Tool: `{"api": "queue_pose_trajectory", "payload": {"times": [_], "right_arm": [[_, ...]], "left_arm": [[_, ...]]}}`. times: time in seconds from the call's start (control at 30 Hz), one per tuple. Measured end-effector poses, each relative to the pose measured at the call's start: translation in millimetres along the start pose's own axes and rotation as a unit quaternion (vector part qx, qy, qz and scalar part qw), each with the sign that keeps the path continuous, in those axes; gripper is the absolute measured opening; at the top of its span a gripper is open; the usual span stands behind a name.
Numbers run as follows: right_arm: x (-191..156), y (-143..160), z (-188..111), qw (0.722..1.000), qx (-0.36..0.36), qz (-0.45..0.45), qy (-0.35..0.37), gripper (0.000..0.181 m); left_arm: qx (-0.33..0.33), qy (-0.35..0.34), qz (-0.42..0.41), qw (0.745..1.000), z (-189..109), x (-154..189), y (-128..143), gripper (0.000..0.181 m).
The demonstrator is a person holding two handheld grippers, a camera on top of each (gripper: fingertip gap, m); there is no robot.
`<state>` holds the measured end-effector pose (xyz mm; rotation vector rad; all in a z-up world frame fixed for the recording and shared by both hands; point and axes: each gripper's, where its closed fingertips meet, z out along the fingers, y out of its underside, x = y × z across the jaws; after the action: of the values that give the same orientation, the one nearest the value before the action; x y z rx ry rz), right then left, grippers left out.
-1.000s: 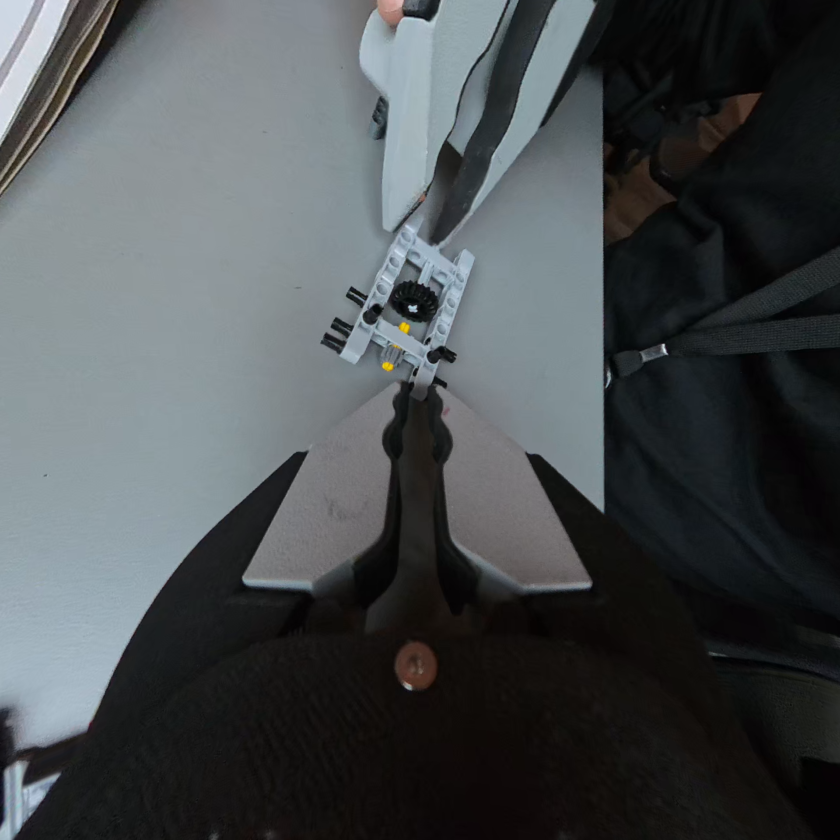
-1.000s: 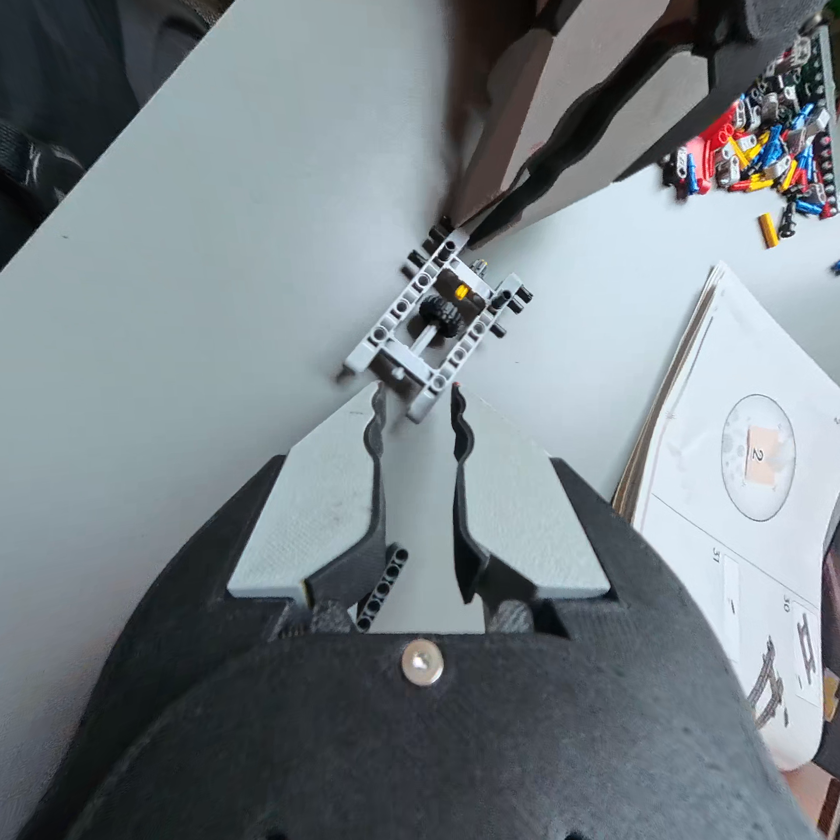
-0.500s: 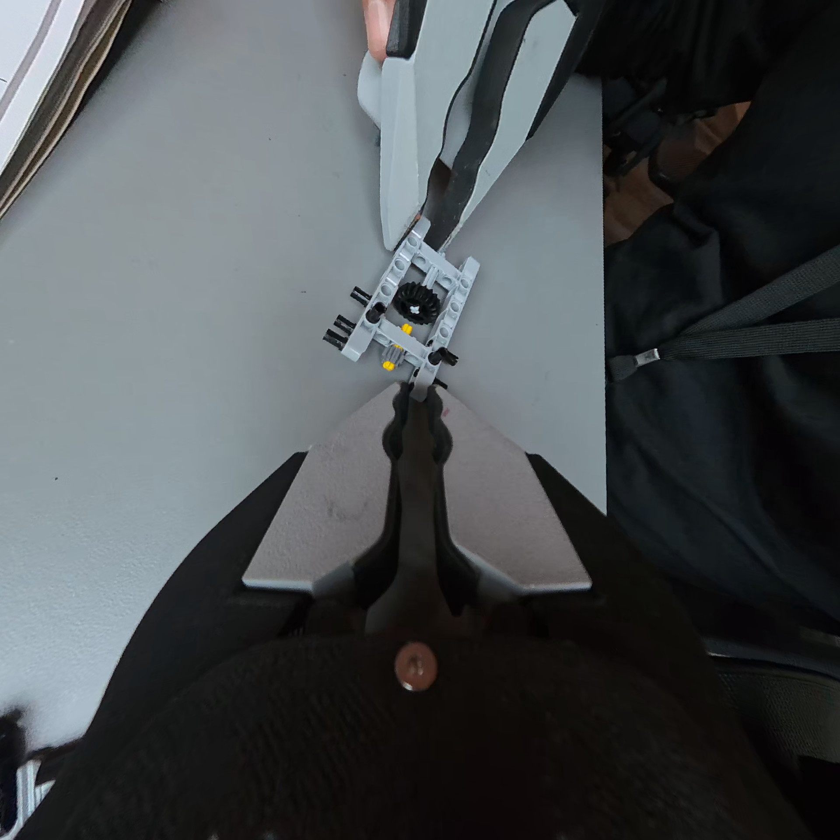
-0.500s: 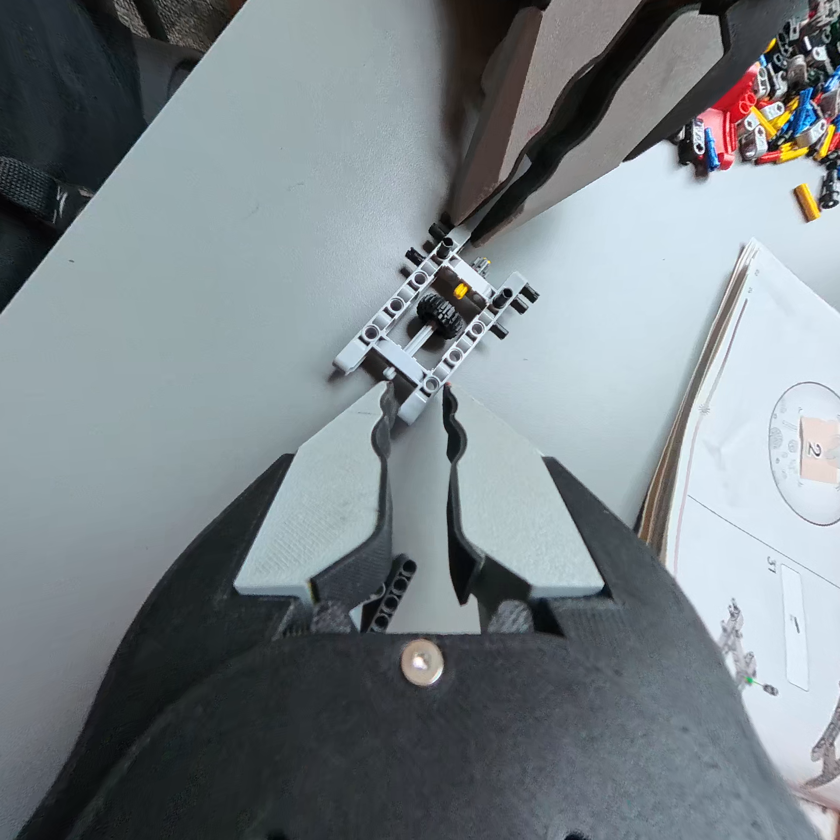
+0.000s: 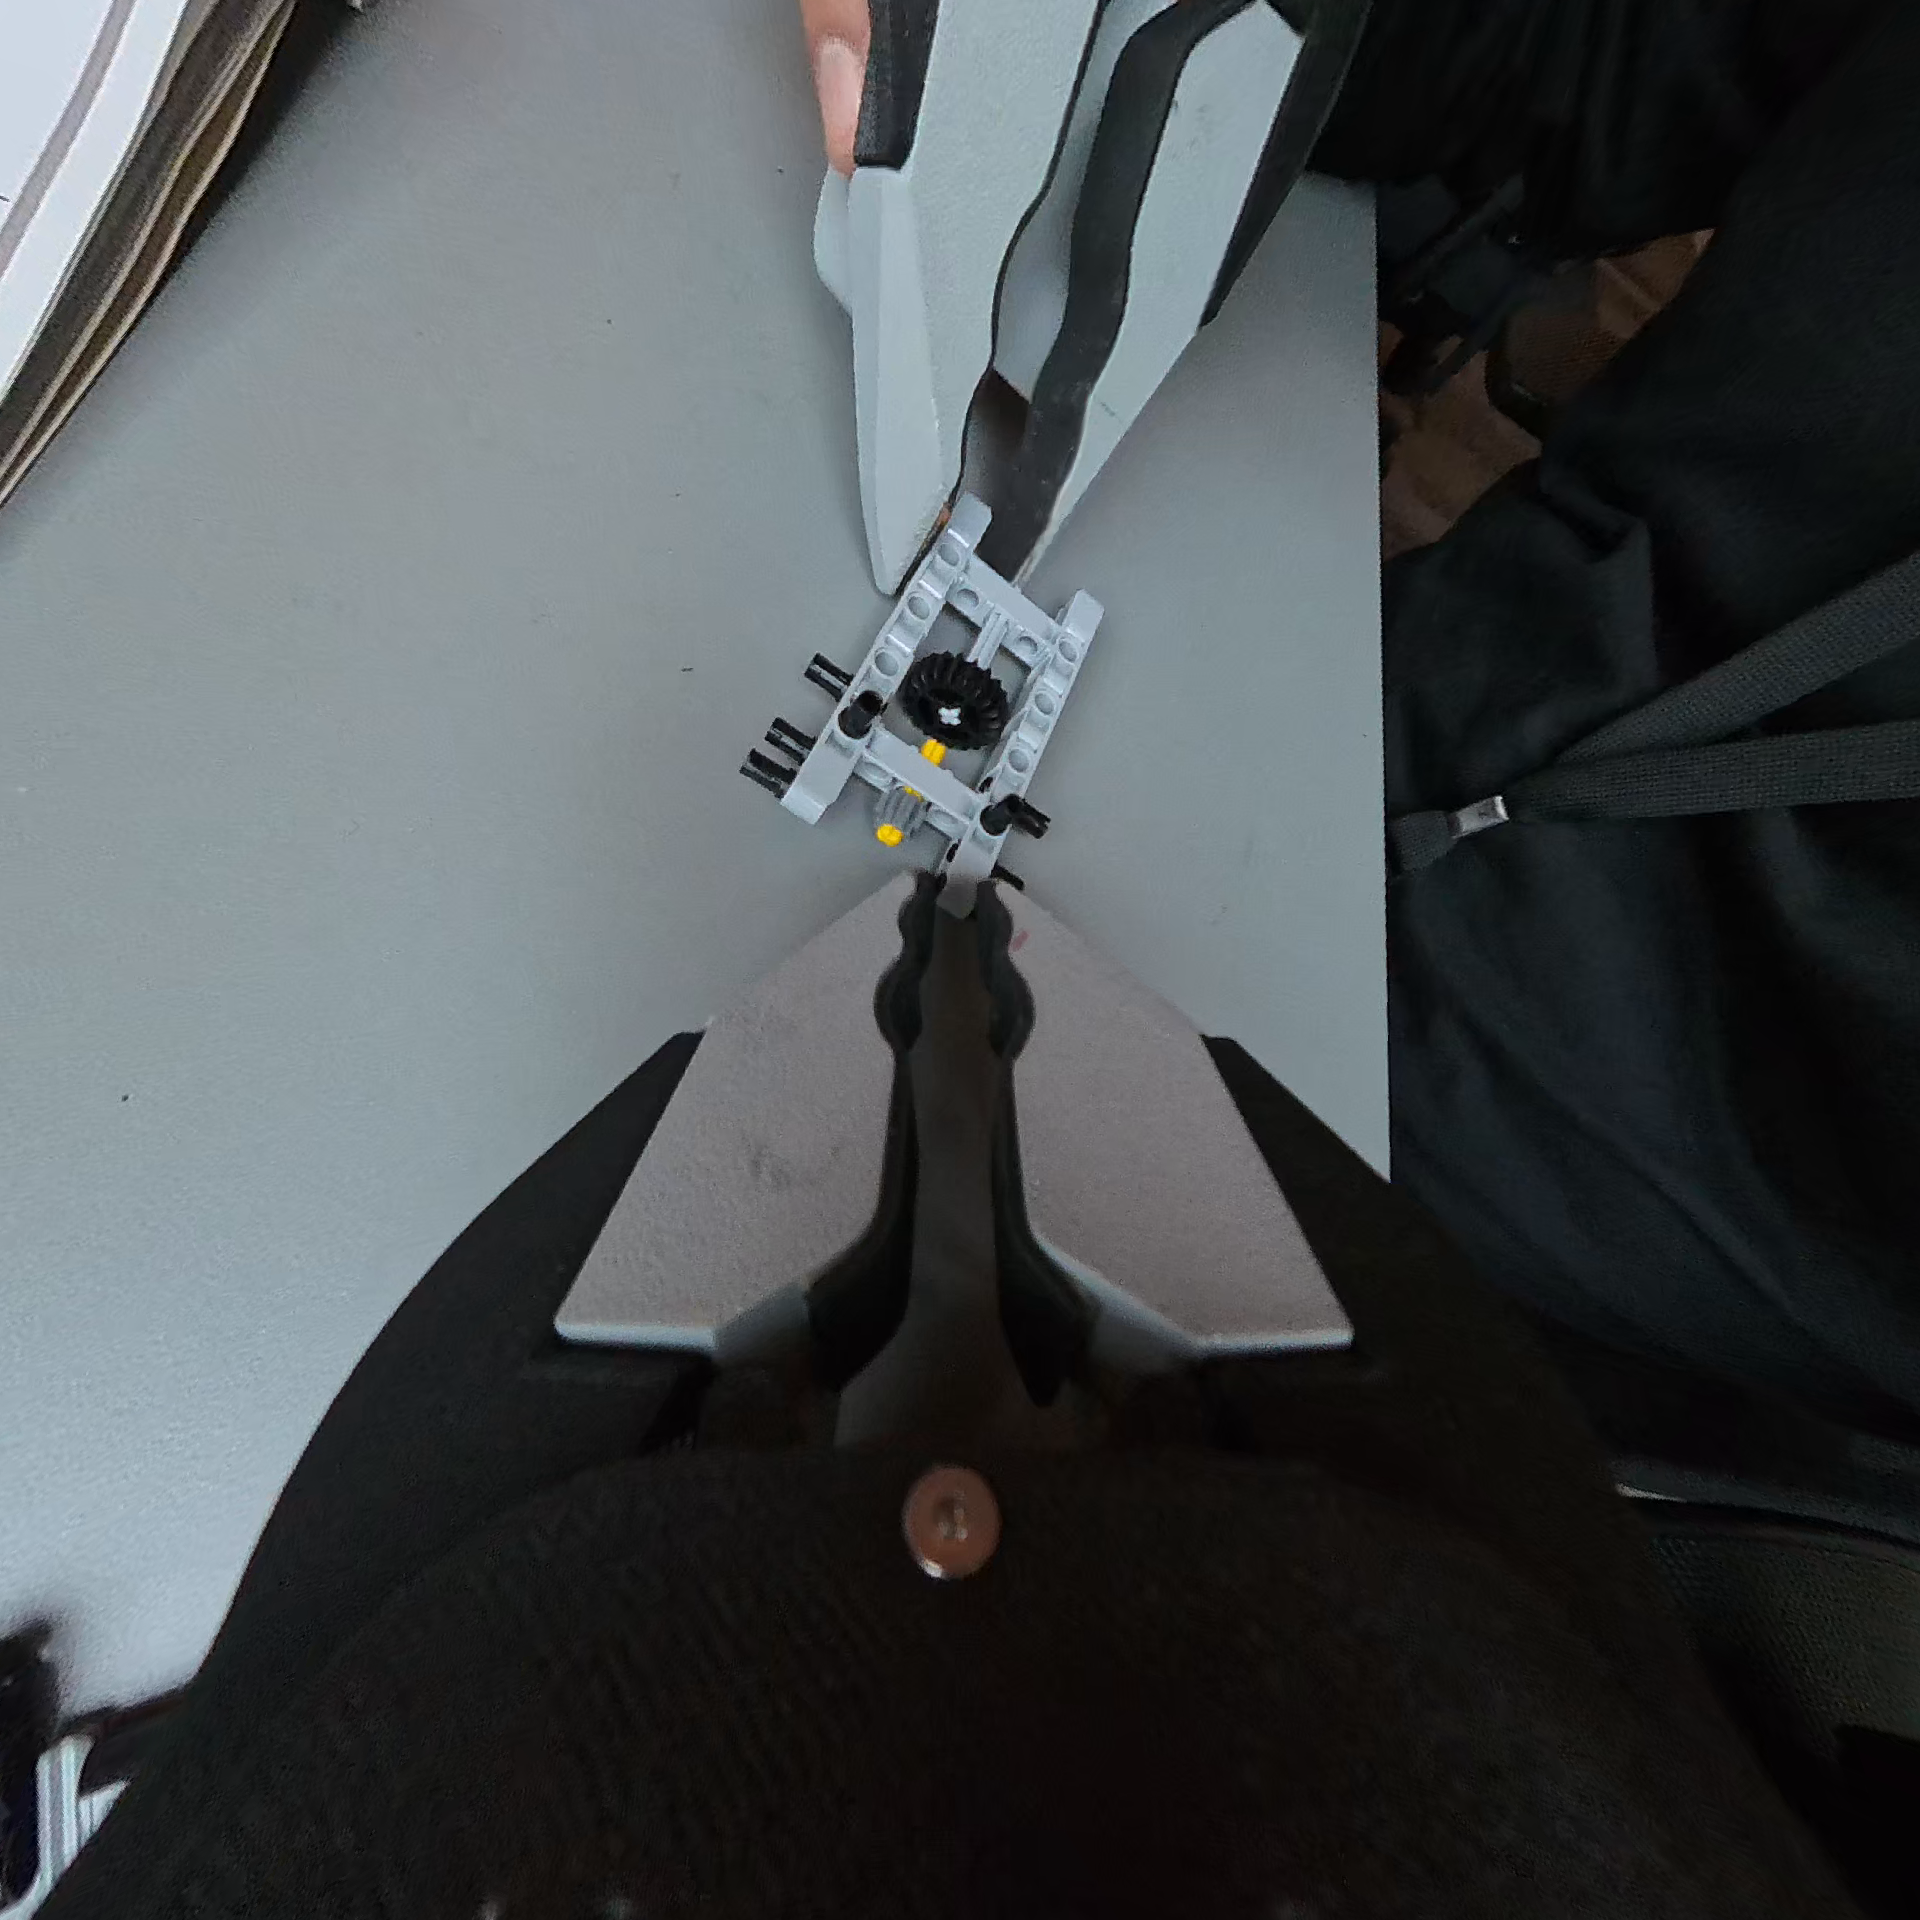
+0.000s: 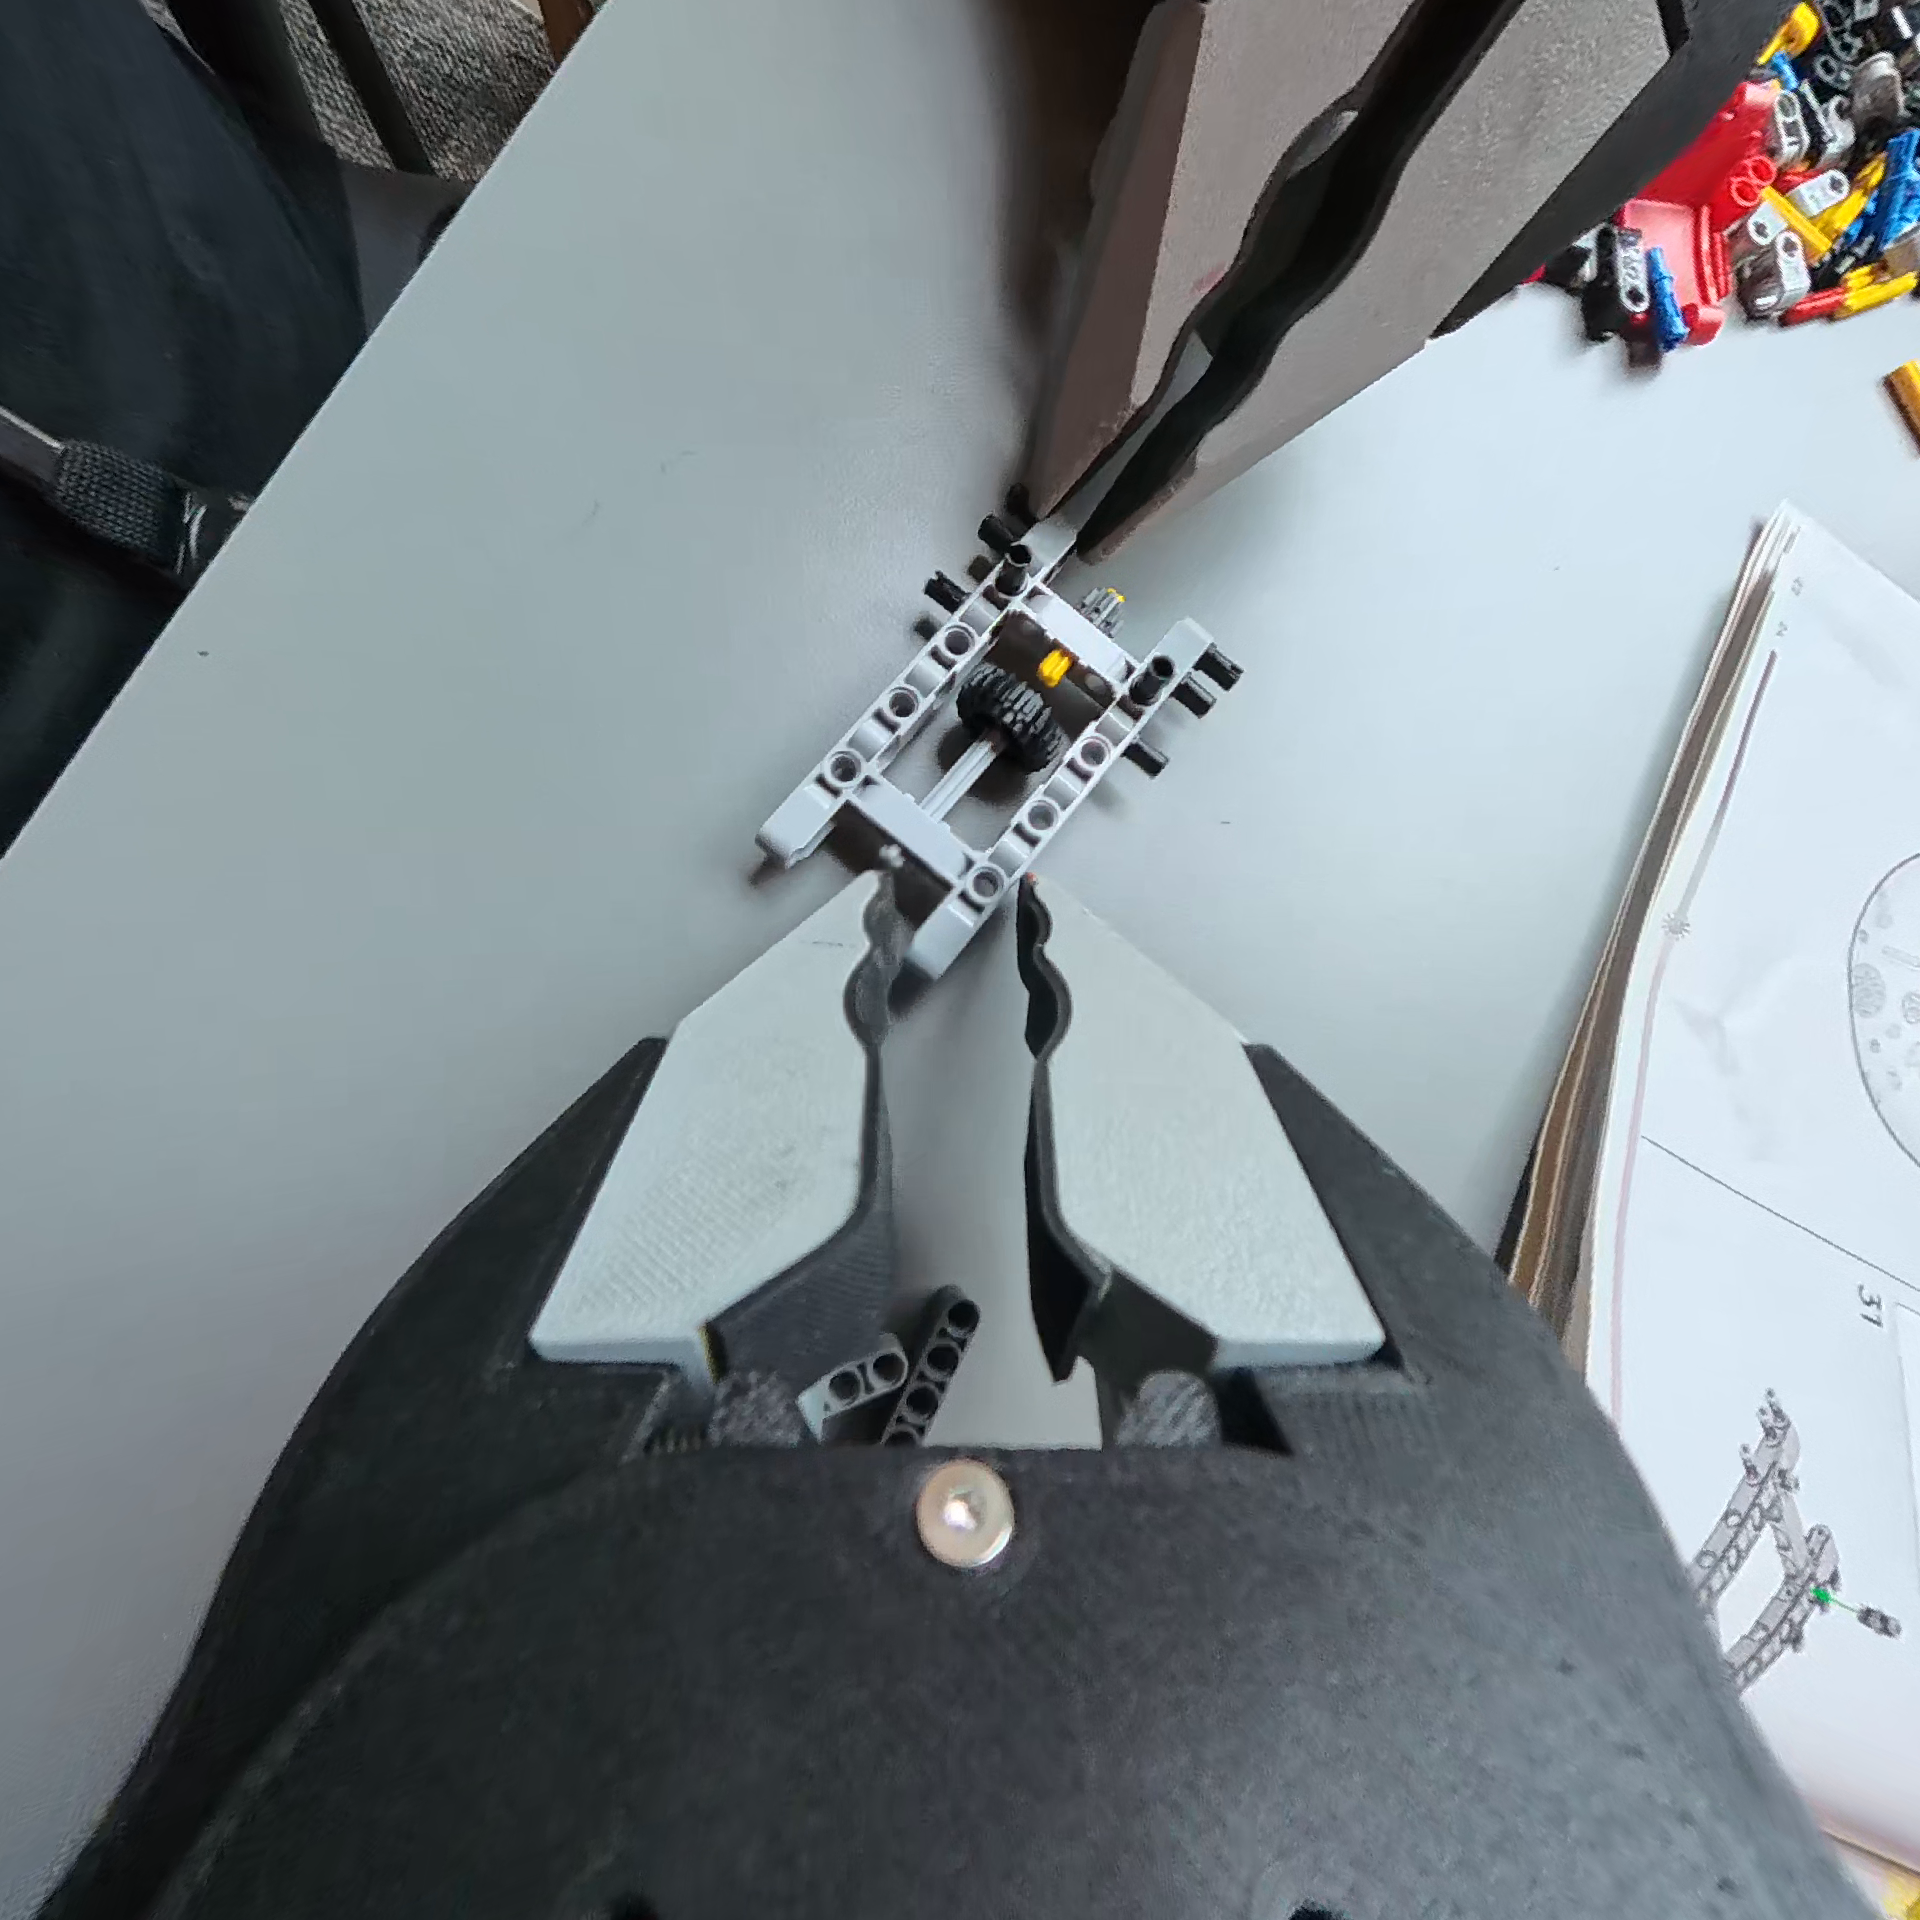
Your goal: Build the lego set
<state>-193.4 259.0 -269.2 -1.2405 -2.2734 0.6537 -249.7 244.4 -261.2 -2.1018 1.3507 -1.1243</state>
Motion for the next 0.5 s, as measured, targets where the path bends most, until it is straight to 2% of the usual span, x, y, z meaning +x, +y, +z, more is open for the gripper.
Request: {"api": "queue_pose_trajectory", "payload": {"times": [0.5], "right_arm": [[3.1,1.3,0.1,1.000,0.002,0.015,0.002,0.018]], "left_arm": [[0.008,0.003,-0.001,1.000,-1.6,0.4,-1.8,0.005]]}}
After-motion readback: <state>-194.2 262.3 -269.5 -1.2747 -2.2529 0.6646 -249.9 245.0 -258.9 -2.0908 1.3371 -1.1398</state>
